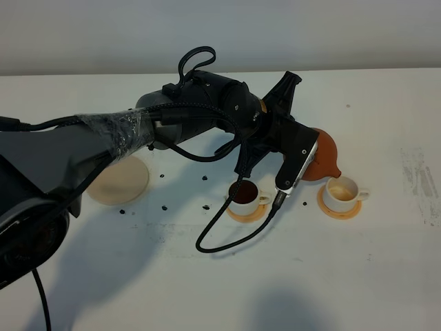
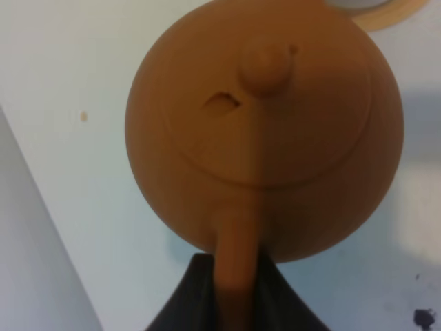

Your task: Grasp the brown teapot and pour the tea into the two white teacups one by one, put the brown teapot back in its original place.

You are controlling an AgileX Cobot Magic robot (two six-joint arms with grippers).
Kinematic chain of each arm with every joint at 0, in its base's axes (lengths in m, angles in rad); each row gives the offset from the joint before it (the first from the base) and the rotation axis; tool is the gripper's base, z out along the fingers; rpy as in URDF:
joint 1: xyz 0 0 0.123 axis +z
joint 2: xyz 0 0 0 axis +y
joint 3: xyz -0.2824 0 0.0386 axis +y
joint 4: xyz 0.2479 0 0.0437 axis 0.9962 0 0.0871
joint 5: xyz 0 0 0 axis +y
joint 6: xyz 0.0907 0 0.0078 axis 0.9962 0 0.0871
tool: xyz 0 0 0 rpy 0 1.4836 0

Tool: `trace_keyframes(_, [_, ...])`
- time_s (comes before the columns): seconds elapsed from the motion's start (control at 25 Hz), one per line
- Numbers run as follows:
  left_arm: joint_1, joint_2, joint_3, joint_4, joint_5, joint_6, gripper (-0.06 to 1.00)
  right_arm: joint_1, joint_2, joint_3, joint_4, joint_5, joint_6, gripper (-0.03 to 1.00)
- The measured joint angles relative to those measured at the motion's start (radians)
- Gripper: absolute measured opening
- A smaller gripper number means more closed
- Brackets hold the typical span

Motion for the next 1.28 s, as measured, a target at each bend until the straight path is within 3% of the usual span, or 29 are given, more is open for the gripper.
trace_keyframes(1.28, [-0.021,0.000,0.000,0.019,-0.086,0.198,0.08,0.000,0.000,0.000,0.001,0.000,0.000,0.51])
